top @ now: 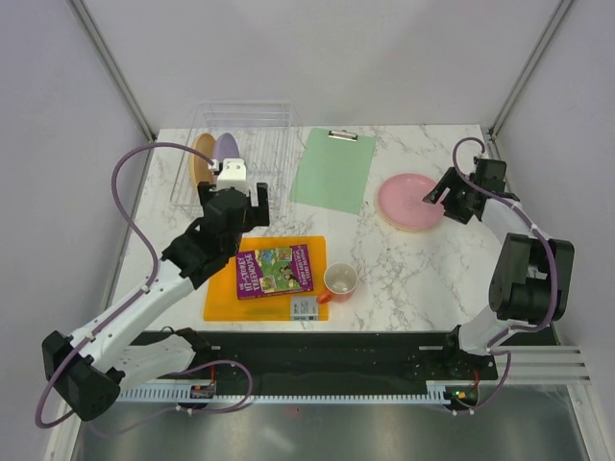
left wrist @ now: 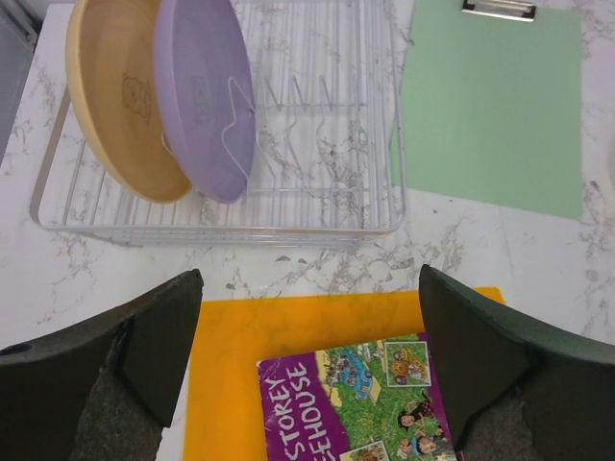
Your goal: Unload the plates from the dish rack
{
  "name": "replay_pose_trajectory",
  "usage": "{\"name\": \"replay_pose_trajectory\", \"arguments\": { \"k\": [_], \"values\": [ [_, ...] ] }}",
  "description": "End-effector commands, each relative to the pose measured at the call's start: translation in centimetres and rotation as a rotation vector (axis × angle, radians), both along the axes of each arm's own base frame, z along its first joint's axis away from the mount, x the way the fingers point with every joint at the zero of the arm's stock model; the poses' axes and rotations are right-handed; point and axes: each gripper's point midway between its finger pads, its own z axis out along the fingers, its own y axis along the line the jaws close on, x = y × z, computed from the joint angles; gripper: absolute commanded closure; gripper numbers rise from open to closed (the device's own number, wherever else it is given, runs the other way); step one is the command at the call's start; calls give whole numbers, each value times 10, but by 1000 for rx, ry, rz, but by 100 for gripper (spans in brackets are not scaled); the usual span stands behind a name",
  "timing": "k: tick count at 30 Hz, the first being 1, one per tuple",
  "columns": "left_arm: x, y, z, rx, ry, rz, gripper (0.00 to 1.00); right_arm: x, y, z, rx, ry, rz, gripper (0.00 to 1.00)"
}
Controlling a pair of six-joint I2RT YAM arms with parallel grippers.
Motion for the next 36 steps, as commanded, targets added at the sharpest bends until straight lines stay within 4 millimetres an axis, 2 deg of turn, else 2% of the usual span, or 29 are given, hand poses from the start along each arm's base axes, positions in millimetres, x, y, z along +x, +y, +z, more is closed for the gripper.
{"name": "replay_pose_trajectory", "arguments": {
  "k": [1,2,3,4,5,6,7,9,10,11,14,15,17,18,19,24,25,32,34,36],
  "values": [
    [21,20,-6,68,22,98,0,5,-4,56,-221,-89,-3,20],
    [27,31,-6,77,26,129,0,2,4,77,-282,-136,1,20],
    [31,37,-6,84,29,150,0,-1,-10,88,-399,-138,-62,19],
    [38,41,1,87,19,169,0,-6,-11,96,-452,-143,-81,16],
    [47,50,-2,103,36,192,0,-11,3,111,-479,-187,-62,16],
    [53,52,1,111,35,198,0,-16,-1,116,-522,-192,-98,16],
    [60,56,15,144,9,212,0,-20,-1,120,-542,-201,-109,15],
    [77,60,19,183,-4,226,0,-30,-2,121,-560,-208,-132,15],
    [84,60,28,189,-25,229,0,-33,-6,120,-574,-205,-141,14],
    [94,64,21,237,-5,230,0,-35,-6,119,-578,-203,-140,14],
    [114,65,27,259,-23,231,2,-35,1,119,-546,-213,-110,14],
    [122,65,17,283,1,237,8,-35,4,119,-535,-215,-101,14],
    [128,75,22,308,-4,309,13,-36,8,117,-523,-217,-85,14],
    [133,77,13,327,15,324,14,-37,7,117,-527,-215,-86,14],
    [137,79,15,331,9,337,14,-37,6,116,-530,-212,-89,14],
    [158,88,-2,362,37,359,14,-40,9,118,-519,-221,-74,13],
    [163,93,-13,371,60,371,14,-40,10,119,-516,-224,-73,13],
    [180,107,-42,368,105,419,15,-41,14,113,-503,-211,-51,12],
    [183,107,-49,377,114,426,17,-40,14,108,-500,-201,-47,12],
    [185,106,-54,375,120,424,28,-40,15,104,-501,-191,-44,12]
  ]
}}
